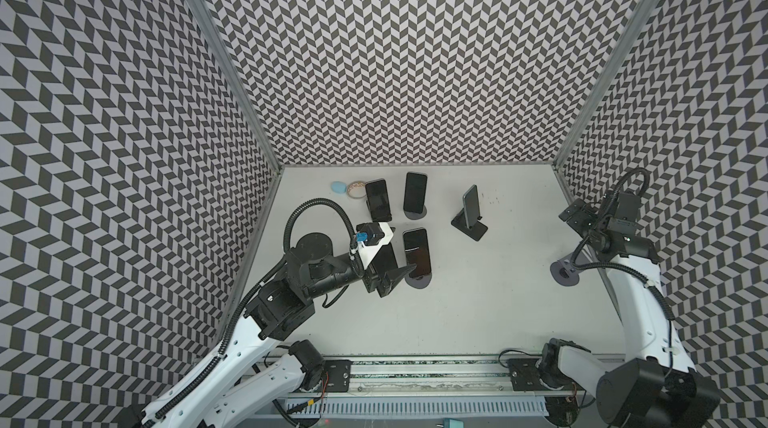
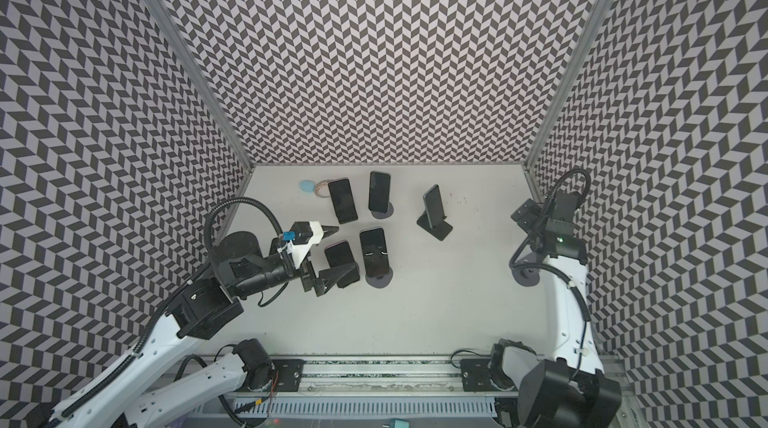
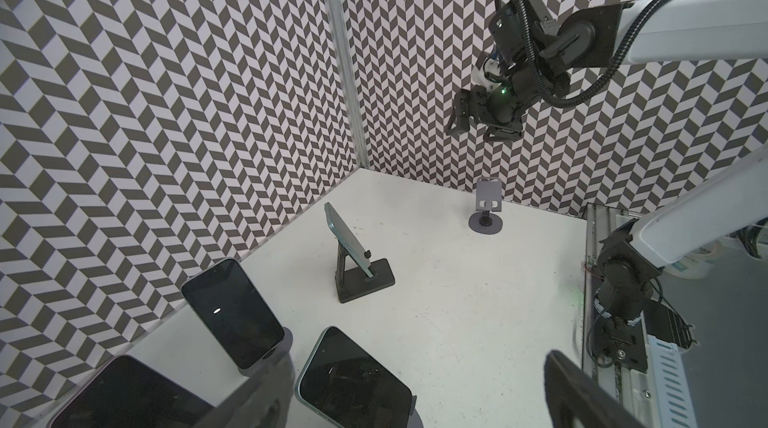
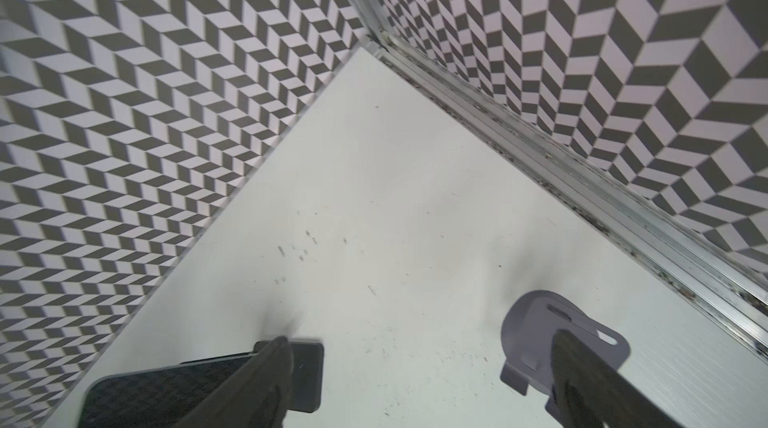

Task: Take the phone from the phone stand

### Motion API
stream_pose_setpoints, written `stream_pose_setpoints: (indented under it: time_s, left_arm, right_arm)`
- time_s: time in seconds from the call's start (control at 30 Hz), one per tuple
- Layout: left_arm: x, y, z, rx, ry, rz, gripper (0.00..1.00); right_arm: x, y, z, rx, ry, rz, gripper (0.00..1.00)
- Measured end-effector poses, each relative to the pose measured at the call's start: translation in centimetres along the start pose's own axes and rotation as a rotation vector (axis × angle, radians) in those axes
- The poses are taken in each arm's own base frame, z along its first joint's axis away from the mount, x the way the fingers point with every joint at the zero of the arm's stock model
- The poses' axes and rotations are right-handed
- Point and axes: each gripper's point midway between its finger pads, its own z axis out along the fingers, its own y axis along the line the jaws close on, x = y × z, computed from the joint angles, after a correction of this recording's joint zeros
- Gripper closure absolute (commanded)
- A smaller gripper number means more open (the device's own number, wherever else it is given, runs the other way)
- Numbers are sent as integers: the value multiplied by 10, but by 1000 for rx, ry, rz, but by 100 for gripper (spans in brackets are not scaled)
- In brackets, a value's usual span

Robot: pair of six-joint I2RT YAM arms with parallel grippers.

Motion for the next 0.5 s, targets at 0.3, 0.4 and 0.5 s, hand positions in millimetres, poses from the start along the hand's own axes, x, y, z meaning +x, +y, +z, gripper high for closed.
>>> stream_pose_setpoints:
  time_s: [0.3, 0.4, 0.5]
  left_arm:
    - [3, 14, 24, -31, 13, -29, 6]
    - [0, 19, 32, -41, 12, -36, 6]
    - [-6, 25, 40, -57, 4, -37, 6]
  right_arm:
    - [-8, 100, -14, -281, -82, -231, 10]
    - [-2, 128, -19, -380, -115, -318, 10]
    - [4, 149, -23, -478, -151, -397, 10]
